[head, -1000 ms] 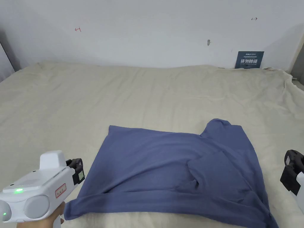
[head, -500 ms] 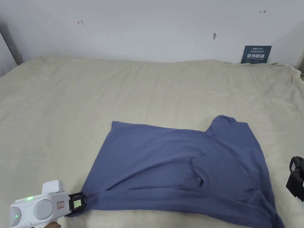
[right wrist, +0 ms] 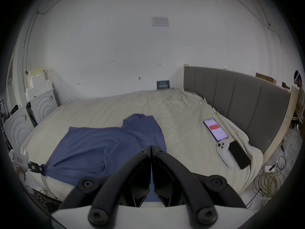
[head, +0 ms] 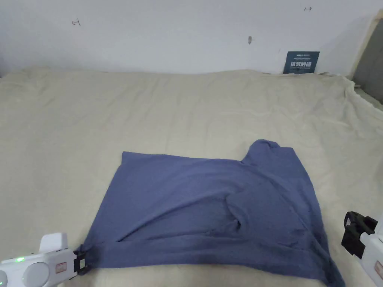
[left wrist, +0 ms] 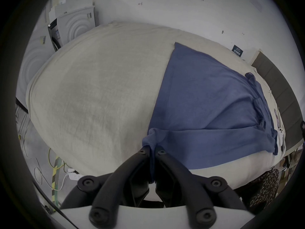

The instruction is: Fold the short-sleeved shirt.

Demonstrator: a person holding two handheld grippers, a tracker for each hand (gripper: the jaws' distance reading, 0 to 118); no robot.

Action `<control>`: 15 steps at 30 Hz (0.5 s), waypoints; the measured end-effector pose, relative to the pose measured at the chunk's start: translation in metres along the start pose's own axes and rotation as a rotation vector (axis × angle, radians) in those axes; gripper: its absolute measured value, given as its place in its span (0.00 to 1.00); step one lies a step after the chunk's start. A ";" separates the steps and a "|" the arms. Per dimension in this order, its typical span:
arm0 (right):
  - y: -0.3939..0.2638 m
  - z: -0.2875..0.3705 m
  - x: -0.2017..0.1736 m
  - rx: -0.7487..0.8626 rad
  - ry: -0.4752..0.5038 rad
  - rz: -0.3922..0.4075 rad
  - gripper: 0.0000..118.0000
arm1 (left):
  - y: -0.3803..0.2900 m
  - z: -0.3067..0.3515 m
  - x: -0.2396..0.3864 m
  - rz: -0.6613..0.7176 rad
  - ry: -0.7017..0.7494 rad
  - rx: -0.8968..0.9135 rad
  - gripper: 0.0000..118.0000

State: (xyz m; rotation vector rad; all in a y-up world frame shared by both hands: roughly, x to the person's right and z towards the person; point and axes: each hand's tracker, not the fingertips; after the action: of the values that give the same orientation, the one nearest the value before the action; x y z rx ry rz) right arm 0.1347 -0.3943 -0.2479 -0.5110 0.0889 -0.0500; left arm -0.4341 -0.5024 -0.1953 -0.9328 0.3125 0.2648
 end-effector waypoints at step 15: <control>-0.076 -0.099 0.037 -0.382 -0.036 -0.067 0.66 | 0.008 0.024 0.001 0.018 -0.032 0.041 0.02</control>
State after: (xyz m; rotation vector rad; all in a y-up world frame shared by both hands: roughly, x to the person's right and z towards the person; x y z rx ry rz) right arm 0.1599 -0.5109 -0.2990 -0.8959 0.0454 -0.0903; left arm -0.4329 -0.4783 -0.1881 -0.8845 0.2955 0.2882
